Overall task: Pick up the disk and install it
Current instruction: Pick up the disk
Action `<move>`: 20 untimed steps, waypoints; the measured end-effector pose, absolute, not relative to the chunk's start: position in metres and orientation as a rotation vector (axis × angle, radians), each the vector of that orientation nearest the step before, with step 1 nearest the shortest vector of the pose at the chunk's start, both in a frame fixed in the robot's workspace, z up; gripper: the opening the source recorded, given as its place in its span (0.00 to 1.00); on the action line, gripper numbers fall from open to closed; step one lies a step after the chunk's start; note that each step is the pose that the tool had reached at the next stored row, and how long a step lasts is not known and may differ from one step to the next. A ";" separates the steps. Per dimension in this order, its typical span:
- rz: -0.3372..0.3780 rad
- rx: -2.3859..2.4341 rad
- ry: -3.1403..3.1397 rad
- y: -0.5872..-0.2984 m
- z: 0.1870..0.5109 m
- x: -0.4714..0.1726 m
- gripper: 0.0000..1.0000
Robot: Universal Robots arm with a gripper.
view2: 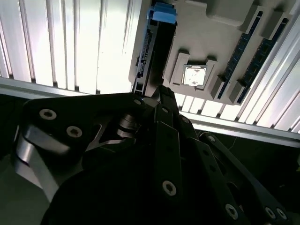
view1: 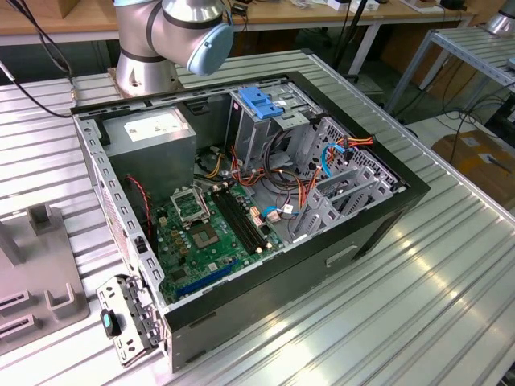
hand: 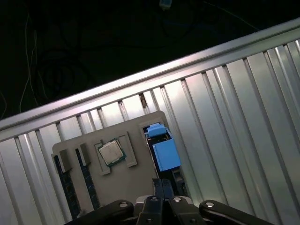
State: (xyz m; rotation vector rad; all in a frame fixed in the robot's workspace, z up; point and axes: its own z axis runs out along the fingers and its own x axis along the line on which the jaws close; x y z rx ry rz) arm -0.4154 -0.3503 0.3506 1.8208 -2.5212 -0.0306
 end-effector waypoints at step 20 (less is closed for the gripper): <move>-0.015 2.207 -2.216 -0.350 0.347 -0.415 0.11</move>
